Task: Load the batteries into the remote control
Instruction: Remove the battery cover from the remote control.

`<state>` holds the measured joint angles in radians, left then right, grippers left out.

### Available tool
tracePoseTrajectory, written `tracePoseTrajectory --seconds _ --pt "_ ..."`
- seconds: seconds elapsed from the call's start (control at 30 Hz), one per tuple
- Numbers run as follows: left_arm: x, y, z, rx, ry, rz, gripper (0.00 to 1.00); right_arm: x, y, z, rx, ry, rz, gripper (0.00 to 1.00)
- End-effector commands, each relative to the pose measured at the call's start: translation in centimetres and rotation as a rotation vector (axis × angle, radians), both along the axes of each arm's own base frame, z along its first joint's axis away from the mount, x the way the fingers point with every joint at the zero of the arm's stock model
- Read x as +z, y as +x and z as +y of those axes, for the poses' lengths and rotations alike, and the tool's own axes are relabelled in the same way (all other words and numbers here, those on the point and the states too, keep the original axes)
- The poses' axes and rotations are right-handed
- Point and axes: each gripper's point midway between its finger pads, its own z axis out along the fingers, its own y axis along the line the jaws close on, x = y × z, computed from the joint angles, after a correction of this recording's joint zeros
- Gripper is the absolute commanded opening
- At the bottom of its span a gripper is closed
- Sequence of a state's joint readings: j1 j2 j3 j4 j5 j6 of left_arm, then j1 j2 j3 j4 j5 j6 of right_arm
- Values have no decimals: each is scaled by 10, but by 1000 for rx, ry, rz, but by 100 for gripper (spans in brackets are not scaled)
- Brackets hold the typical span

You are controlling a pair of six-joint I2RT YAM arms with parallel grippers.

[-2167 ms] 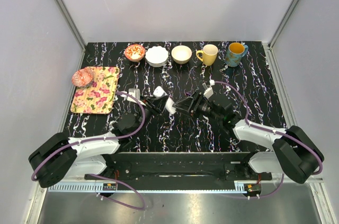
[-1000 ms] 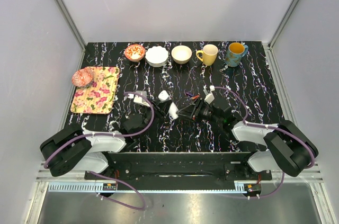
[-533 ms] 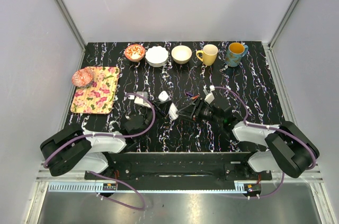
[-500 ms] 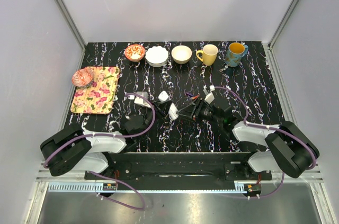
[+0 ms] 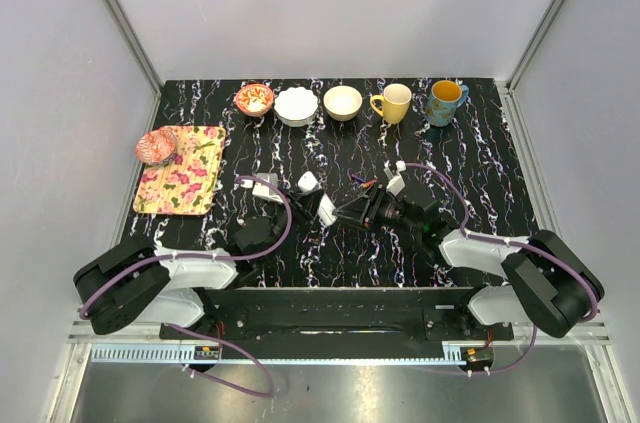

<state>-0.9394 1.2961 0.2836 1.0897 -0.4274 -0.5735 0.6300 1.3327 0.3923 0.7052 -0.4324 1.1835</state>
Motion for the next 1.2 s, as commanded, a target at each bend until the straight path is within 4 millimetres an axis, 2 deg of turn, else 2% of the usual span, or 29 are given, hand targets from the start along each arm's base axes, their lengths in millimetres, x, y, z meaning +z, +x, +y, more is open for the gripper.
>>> tracePoseTrajectory --seconds 0.0,0.37,0.87,1.17 --pt "16 -6 -12 -51 -50 -25 0 24 4 3 9 47 -81 42" --pt "-2 -1 -21 -61 -19 -3 0 -2 3 -6 -4 0 -54 43" --pt "-15 5 -28 -52 -26 21 0 -39 4 -14 6 -63 20 43" --pt "-18 8 -26 -38 -16 22 0 -49 4 -17 6 -80 35 43"
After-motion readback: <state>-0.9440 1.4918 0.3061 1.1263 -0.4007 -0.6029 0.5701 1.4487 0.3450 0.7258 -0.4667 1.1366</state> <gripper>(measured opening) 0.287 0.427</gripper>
